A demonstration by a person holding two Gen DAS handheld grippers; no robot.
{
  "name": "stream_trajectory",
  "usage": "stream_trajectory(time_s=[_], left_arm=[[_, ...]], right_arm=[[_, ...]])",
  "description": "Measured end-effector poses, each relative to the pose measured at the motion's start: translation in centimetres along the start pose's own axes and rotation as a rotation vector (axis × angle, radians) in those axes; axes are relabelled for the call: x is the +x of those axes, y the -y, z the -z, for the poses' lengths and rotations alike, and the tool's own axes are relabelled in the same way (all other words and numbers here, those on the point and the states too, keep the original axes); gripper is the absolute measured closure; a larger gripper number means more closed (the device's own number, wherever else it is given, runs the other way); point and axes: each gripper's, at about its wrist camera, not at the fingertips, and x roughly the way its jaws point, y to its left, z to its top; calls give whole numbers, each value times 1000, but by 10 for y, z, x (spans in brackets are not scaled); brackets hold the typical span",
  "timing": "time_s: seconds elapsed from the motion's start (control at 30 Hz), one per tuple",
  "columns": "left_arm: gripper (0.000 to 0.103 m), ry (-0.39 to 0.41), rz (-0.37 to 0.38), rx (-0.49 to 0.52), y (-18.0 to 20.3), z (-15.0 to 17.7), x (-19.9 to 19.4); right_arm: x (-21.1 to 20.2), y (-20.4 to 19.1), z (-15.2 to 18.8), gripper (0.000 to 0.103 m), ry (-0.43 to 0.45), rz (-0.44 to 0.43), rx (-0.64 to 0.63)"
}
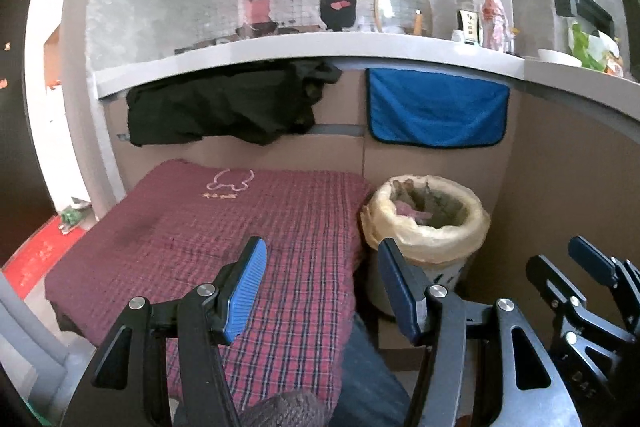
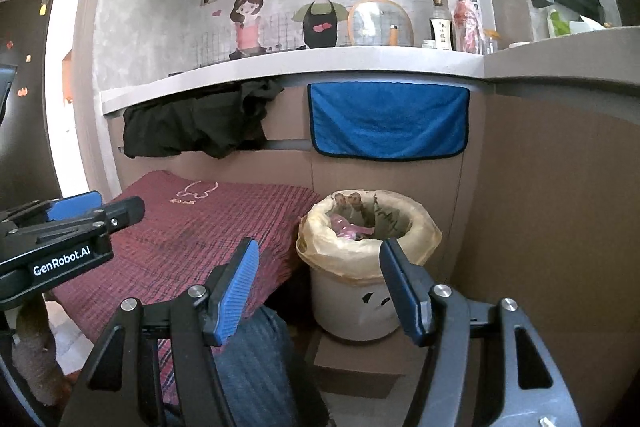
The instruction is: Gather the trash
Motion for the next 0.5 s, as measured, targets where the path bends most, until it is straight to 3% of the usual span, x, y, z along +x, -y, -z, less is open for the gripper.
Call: stream_trajectory(time_s=[0.5], left_arm=[[44,26,-2,17,2,-2,-9]], right_arm=[[-7,2,1,43,29,-1,11]])
